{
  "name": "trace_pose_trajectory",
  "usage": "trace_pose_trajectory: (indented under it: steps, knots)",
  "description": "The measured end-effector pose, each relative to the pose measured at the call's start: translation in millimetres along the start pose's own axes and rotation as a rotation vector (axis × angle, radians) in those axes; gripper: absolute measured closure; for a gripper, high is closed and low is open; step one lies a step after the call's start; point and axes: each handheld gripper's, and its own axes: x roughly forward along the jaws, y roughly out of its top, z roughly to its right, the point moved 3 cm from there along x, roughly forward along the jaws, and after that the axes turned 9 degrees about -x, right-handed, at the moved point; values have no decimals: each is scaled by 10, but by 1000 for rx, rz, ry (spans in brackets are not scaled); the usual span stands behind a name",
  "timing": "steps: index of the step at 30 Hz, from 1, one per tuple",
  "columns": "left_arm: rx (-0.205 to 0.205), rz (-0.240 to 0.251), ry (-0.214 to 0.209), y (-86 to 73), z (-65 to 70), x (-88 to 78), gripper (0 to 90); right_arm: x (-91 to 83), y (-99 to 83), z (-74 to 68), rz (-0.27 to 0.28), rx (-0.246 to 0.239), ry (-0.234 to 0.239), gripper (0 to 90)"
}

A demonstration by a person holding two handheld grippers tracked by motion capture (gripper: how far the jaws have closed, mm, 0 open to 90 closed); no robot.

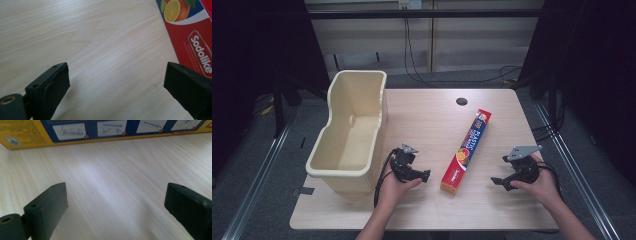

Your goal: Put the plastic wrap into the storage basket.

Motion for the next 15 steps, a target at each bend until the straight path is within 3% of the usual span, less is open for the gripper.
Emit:
trace_pose_trajectory:
  steps: [8,15]
  knots:
    - [-16,-34,-32,147,85,4,62,-56,-25,4,5,30,-16,59]
    - [4,-53,-55,379,243,48,62,-106,-29,18,30,54,-18,67]
